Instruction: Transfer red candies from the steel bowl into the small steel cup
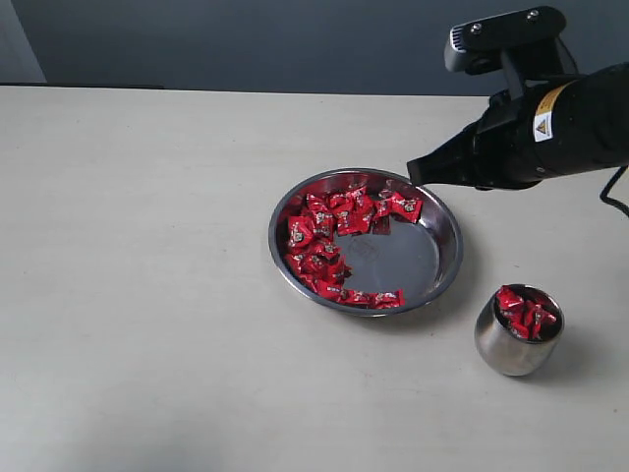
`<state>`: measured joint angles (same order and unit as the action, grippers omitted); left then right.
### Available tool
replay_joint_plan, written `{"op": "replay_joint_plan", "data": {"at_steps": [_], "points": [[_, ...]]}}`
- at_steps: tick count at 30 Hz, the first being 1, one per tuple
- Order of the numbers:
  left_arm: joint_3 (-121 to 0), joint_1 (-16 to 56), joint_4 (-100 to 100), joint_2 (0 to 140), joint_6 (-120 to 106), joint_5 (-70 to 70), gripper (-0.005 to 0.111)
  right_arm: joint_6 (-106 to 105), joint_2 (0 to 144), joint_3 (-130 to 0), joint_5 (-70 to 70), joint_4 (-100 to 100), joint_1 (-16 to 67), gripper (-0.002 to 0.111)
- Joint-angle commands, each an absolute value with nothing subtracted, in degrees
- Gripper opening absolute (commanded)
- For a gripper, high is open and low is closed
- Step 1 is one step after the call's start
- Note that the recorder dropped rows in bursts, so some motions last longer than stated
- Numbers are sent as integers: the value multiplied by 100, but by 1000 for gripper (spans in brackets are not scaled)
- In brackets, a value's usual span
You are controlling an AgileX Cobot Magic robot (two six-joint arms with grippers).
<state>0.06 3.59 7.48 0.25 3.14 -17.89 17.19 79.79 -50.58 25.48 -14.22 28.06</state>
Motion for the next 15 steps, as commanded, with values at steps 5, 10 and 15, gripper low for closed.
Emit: {"op": "replay_joint_plan", "data": {"at_steps": [5,10,15], "points": [[0,406,757,0,346,-1758,0,1120,8159,-5171,2513,-1035,2804,-1],[0,406,757,0,346,-1758,0,449,8159,-5171,2657,-566,2804,-1],[0,406,757,0,346,-1758,0,449,8159,-5171,2624,-344,2804,-1]]}}
